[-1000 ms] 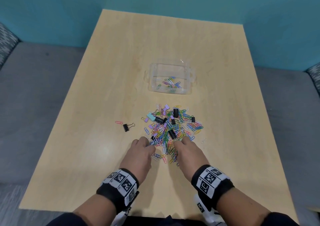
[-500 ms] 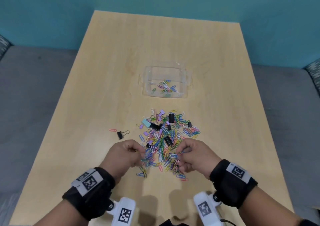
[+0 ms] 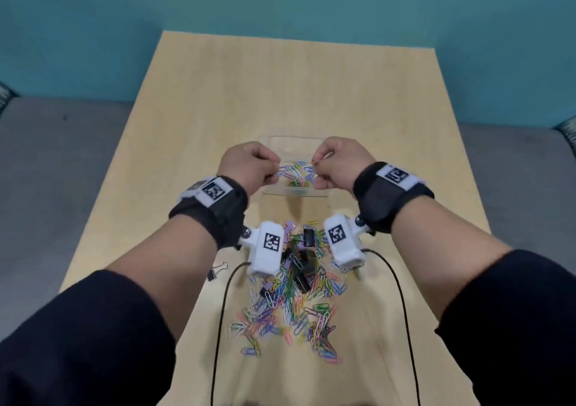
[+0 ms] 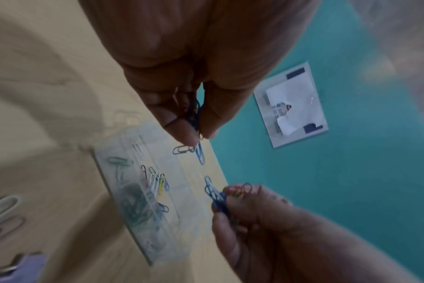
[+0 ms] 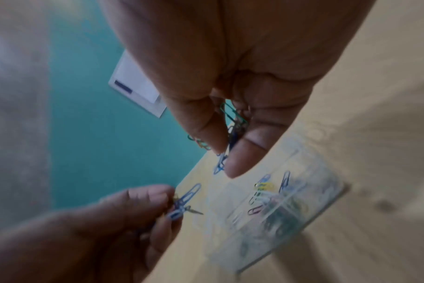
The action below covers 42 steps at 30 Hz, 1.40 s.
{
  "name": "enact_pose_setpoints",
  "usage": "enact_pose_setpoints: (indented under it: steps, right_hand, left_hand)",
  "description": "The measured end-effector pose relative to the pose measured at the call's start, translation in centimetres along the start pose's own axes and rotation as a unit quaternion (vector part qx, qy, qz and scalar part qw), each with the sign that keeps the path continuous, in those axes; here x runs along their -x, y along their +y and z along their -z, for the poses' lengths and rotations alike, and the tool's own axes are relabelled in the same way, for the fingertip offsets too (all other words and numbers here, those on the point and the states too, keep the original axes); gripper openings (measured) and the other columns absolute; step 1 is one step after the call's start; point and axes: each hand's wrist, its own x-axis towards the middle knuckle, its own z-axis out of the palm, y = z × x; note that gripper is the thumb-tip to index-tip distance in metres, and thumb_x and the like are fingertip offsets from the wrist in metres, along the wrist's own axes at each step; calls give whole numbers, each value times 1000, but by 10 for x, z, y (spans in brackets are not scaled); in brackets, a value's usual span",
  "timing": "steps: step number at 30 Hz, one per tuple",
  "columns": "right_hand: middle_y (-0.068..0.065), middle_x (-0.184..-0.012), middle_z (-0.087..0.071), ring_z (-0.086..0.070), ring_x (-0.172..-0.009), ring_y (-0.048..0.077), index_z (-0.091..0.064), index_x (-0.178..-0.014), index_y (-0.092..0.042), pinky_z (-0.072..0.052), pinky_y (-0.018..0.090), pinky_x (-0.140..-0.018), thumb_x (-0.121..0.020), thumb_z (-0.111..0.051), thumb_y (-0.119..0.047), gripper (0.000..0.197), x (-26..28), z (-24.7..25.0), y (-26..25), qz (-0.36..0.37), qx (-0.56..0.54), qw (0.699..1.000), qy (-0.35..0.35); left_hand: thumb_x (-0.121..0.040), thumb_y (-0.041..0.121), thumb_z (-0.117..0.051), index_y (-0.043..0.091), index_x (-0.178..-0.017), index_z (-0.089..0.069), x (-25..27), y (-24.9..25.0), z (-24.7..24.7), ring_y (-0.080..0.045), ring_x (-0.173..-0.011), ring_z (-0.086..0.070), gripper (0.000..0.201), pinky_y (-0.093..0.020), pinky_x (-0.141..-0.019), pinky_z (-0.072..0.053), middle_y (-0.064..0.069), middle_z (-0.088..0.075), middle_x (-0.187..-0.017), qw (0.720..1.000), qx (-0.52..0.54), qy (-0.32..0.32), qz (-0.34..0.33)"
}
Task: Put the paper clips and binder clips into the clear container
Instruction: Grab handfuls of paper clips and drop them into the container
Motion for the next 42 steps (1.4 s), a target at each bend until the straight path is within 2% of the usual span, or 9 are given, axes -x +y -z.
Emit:
enact_pose_setpoints:
  steps: [3,6,10,15,19,24,28,38,42]
  right_hand:
    - [8,-72,-59,-65,-57,25,-62,-94,-15,-59,48,-74,-82,-64,-1,19,-14,-2,-5,1,75,997,-12]
    - [12,-96,-65,-67,-81,31,-55,-125,-13,-56,48,-81,-81,-65,-15,45,-7,9,2,15,158,987,2]
    - [13,-123,-62,-58,-111,29,-53,-130,-10,-43,33,-93,-88,-57,-22,44,50,28,54,69,332,940,42]
    - [15,-153,-28,-25,-141,27,-27,-146,-5,-12,25,-114,-93,-45,-36,64,144,14,157,50,425,902,-54]
    - [16,-156,-20,-14,-145,33,-25,-147,-6,-22,44,-116,-86,-33,-52,77,187,-23,199,113,487,861,-91]
    - [18,-154,-26,-16,-144,32,-27,-146,-4,-18,42,-117,-92,-37,-47,70,159,-22,183,159,476,865,-15]
    - [15,-159,-5,-1,-147,29,-10,-150,-6,-12,41,-118,-96,-37,-49,74,134,-22,176,125,505,853,-37]
    - [10,-144,-36,-29,-134,30,-39,-136,-11,-32,39,-109,-92,-50,-38,54,173,-52,166,168,453,875,-35]
    - [11,-151,-27,-19,-141,32,-31,-142,-9,-26,41,-113,-93,-48,-40,60,167,-50,171,137,489,860,-55]
  left_hand:
    - [-82,-4,-61,12,-74,-68,-8,4,-10,-20,-64,-57,20,-39,-76,-58,-6,-59,-69,998,-56,-19,-11]
    - [-87,1,-57,15,-85,-69,5,5,3,-17,-70,-53,18,-36,-74,-58,-5,-57,-75,994,-101,-23,-32]
    - [-88,13,-60,19,-101,-69,57,-32,51,-13,-76,-60,16,-31,-80,-50,7,-64,-85,973,-214,16,-88]
    - [-83,36,-49,18,-111,-66,156,-121,86,-10,-98,-57,37,-17,-91,-38,4,-60,-112,905,-392,-37,-162]
    - [-82,36,-52,25,-124,-57,204,-177,79,-15,-116,-52,43,-22,-98,-38,-1,-52,-132,885,-429,-93,-155]
    - [-80,37,-43,15,-130,-50,214,-188,59,-28,-125,-42,55,-31,-104,-35,-12,-47,-139,816,-526,-107,-212]
    - [-82,40,-40,10,-135,-45,206,-185,49,-30,-131,-33,61,-35,-109,-30,-15,-41,-143,786,-570,-102,-217]
    - [-86,45,-36,5,-132,-45,195,-174,69,-38,-129,-41,62,-45,-105,-38,-20,-44,-140,809,-559,-56,-171]
    - [-90,29,-49,2,-141,-34,163,-172,83,-36,-138,-26,60,-42,-113,-26,-20,-30,-149,832,-535,-6,-147]
